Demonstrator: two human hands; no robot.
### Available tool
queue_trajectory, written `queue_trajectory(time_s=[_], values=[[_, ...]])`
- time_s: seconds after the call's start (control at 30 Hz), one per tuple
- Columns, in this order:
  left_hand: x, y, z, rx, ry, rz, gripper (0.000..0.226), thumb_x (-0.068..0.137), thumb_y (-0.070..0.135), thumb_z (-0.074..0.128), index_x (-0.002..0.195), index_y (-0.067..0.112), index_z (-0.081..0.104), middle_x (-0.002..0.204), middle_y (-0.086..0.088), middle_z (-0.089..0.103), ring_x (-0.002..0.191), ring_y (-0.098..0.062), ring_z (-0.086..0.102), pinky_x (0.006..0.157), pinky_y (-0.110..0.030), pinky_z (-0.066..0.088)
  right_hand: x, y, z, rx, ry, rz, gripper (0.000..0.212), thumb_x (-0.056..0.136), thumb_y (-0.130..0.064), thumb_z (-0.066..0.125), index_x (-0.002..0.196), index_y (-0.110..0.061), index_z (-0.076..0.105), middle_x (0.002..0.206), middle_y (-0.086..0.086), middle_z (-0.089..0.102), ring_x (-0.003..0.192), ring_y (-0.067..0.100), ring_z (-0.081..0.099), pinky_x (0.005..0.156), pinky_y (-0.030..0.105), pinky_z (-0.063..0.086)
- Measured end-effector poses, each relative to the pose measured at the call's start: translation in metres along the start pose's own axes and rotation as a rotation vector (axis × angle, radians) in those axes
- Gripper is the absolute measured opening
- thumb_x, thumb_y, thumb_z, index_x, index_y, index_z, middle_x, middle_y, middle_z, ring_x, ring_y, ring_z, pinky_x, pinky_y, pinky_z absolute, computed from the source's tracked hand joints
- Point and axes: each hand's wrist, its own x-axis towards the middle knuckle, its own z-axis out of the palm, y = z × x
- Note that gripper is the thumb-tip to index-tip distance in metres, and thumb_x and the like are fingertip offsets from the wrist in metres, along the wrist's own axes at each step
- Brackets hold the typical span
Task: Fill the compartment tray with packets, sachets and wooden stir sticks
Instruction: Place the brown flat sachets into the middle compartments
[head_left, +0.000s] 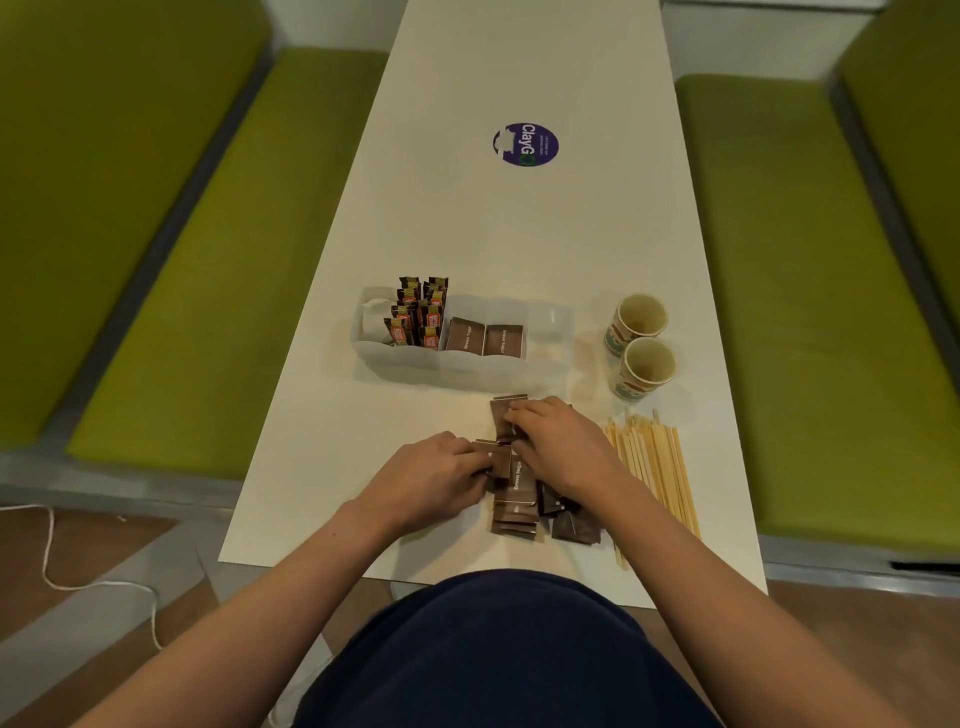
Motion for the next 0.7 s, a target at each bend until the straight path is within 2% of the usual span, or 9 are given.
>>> queue_trajectory(time_s=[0.07, 0.17, 0.27, 0.37, 0.47, 0.57, 0.63, 0.7], values=[[0.001, 0.000, -0.001, 0.009, 0.035, -0.002, 0.029, 0.098, 0.038, 0.053, 0.120, 0.027, 0.069, 0.096, 0.001, 0.073, 0.084, -0.022, 0.067, 0.061, -0.037, 0.057, 0.002, 0.001, 0.001, -0.062, 0.015, -0.029, 0.035, 0.101, -0.027, 0.052, 0.134, -0.020, 0.063, 0.141, -0.004, 0.059, 0.125, 0.021, 0.051, 0.094, 0.040, 0.052], [0.003, -0.006, -0.011, -0.011, 0.012, -0.074, 0.036, 0.100, 0.044, 0.040, 0.117, 0.026, 0.066, 0.095, 0.002, 0.073, 0.084, -0.021, 0.067, 0.067, -0.041, 0.056, 0.003, 0.003, 0.004, -0.118, 0.070, -0.099, 0.028, 0.100, -0.027, 0.053, 0.117, -0.016, 0.073, 0.123, -0.002, 0.070, 0.107, 0.023, 0.060, 0.077, 0.039, 0.054], [0.006, -0.012, -0.034, -0.096, 0.127, -0.098, 0.019, 0.099, 0.035, 0.050, 0.108, 0.024, 0.063, 0.092, 0.005, 0.072, 0.079, -0.017, 0.066, 0.068, -0.041, 0.055, 0.004, 0.007, 0.010, -0.161, 0.169, -0.163, 0.018, 0.091, -0.026, 0.065, 0.099, -0.014, 0.077, 0.104, 0.000, 0.075, 0.087, 0.025, 0.064, 0.065, 0.038, 0.055], [0.018, -0.019, -0.072, -0.188, 0.347, -0.092, 0.024, 0.097, 0.037, 0.055, 0.107, 0.024, 0.072, 0.096, 0.009, 0.070, 0.078, -0.008, 0.066, 0.065, -0.034, 0.058, 0.001, 0.005, 0.012, -0.131, 0.255, -0.152, 0.015, 0.088, -0.024, 0.069, 0.098, -0.014, 0.075, 0.099, 0.001, 0.075, 0.088, 0.026, 0.066, 0.065, 0.038, 0.057], [0.045, -0.028, -0.110, -0.120, 0.473, -0.133, 0.021, 0.097, 0.035, 0.061, 0.108, 0.026, 0.076, 0.099, 0.008, 0.067, 0.086, -0.014, 0.064, 0.066, -0.036, 0.055, -0.006, -0.003, 0.007, 0.012, 0.311, -0.039, 0.020, 0.096, -0.021, 0.062, 0.112, -0.016, 0.071, 0.108, 0.000, 0.075, 0.102, 0.023, 0.066, 0.072, 0.039, 0.058], [0.080, -0.038, -0.134, 0.021, 0.361, -0.243, 0.022, 0.101, 0.035, 0.057, 0.113, 0.030, 0.074, 0.104, 0.007, 0.066, 0.101, -0.018, 0.058, 0.068, -0.036, 0.048, -0.013, -0.008, -0.003, 0.302, 0.368, 0.096, 0.025, 0.104, -0.024, 0.054, 0.126, -0.023, 0.066, 0.119, -0.006, 0.072, 0.109, 0.012, 0.063, 0.086, 0.030, 0.054], [0.102, -0.044, -0.136, 0.098, 0.236, -0.256, 0.023, 0.103, 0.033, 0.053, 0.113, 0.031, 0.074, 0.107, 0.007, 0.066, 0.104, -0.018, 0.057, 0.068, -0.035, 0.046, -0.018, -0.011, -0.011, 0.555, 0.459, 0.173, 0.027, 0.104, -0.023, 0.056, 0.129, -0.027, 0.065, 0.115, -0.014, 0.072, 0.103, -0.001, 0.064, 0.087, 0.019, 0.053], [0.117, -0.050, -0.132, 0.157, 0.127, -0.258, 0.023, 0.102, 0.029, 0.053, 0.109, 0.030, 0.075, 0.105, 0.005, 0.068, 0.104, -0.020, 0.058, 0.067, -0.034, 0.045, -0.022, -0.014, -0.018, 0.766, 0.537, 0.260, 0.030, 0.101, -0.020, 0.061, 0.128, -0.031, 0.067, 0.112, -0.019, 0.073, 0.103, -0.005, 0.066, 0.088, 0.019, 0.055]])
